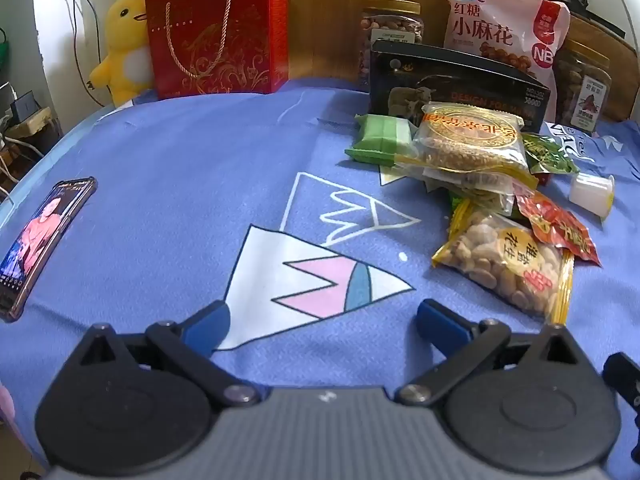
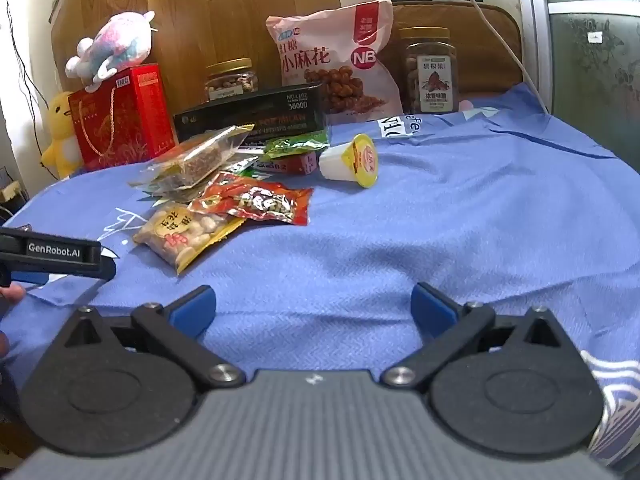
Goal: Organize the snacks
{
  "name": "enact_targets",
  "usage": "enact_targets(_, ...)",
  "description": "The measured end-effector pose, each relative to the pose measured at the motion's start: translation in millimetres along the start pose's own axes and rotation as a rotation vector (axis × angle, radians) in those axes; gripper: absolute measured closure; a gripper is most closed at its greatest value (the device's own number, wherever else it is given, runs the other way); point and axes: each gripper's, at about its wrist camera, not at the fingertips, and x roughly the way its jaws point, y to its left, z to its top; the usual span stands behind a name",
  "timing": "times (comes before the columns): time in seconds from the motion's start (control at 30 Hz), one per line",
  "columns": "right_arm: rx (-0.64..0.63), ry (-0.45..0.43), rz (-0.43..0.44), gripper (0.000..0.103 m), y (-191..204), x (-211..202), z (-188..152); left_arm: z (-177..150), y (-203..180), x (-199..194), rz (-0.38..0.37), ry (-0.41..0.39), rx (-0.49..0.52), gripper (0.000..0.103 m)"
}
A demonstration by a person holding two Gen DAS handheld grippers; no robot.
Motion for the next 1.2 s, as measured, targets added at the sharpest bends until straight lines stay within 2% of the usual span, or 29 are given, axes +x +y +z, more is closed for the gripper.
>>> enact_targets(0.53, 0.005, -0.008, 0.018, 0.000, -4.1, -3.3, 0.4, -1.0, -5.1, -3.4, 0.001, -0.034, -0.005, 0.000)
enact_targets(1.2, -0.018, -0.004, -0.007, 0.000, -0.1, -1.0, -0.1, -6.9, 5.1, -6.8, -0.027, -0.073, 0.015, 0.000)
